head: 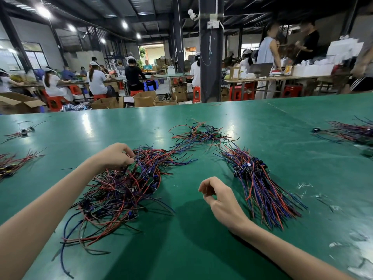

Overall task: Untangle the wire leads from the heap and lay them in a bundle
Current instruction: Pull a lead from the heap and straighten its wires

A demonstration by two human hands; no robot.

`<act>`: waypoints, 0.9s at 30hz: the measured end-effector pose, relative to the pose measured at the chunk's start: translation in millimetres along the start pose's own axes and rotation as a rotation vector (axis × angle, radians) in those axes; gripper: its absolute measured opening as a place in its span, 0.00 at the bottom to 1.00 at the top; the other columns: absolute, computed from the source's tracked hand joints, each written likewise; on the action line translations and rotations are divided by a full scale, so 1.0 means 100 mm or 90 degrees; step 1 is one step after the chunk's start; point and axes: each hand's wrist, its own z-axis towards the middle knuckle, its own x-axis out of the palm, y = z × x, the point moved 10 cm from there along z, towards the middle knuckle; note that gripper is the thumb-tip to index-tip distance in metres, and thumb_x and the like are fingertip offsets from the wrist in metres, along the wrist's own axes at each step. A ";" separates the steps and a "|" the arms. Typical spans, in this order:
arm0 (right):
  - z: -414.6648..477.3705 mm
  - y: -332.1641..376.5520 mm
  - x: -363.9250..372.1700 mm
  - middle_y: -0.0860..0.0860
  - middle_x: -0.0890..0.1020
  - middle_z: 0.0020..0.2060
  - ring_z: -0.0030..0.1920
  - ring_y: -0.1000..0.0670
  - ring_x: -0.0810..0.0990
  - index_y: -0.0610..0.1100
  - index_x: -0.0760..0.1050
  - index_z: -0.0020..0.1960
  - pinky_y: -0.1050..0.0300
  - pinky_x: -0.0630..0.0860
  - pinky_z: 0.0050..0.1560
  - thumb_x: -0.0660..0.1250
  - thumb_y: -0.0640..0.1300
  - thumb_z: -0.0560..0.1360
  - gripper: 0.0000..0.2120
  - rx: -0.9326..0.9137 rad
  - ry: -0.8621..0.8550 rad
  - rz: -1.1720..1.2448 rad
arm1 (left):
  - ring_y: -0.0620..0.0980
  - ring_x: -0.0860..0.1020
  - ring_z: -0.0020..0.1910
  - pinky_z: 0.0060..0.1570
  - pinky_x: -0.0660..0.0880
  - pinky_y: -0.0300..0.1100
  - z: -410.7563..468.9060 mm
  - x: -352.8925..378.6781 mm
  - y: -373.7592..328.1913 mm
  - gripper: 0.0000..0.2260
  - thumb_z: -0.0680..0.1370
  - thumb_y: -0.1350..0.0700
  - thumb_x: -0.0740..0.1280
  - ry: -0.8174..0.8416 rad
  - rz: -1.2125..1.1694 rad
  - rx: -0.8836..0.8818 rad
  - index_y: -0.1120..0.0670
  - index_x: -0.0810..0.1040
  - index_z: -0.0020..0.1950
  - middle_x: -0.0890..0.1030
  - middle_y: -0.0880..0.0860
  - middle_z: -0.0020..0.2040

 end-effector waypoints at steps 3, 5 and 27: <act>0.00 0.01 -0.01 0.46 0.76 0.41 0.40 0.55 0.72 0.41 0.74 0.44 0.70 0.68 0.42 0.59 0.22 0.70 0.16 -0.003 -0.002 0.001 | 0.49 0.61 0.26 0.23 0.59 0.36 0.04 0.13 0.08 0.08 0.81 0.61 0.60 0.036 -0.005 -0.022 0.63 0.77 0.47 0.67 0.54 0.32; 0.00 0.02 -0.01 0.46 0.76 0.41 0.40 0.54 0.72 0.41 0.74 0.44 0.67 0.69 0.43 0.60 0.23 0.71 0.14 -0.007 -0.003 -0.005 | 0.48 0.62 0.25 0.21 0.59 0.35 0.05 0.17 0.12 0.10 0.80 0.62 0.59 0.038 0.006 -0.027 0.63 0.79 0.49 0.70 0.53 0.30; 0.01 -0.01 -0.01 0.48 0.77 0.41 0.41 0.54 0.73 0.40 0.75 0.44 0.67 0.69 0.44 0.62 0.25 0.72 0.11 -0.005 -0.002 -0.001 | 0.47 0.74 0.40 0.42 0.73 0.37 -0.18 0.29 0.10 0.08 0.75 0.58 0.70 0.307 0.100 -0.010 0.58 0.79 0.53 0.79 0.52 0.43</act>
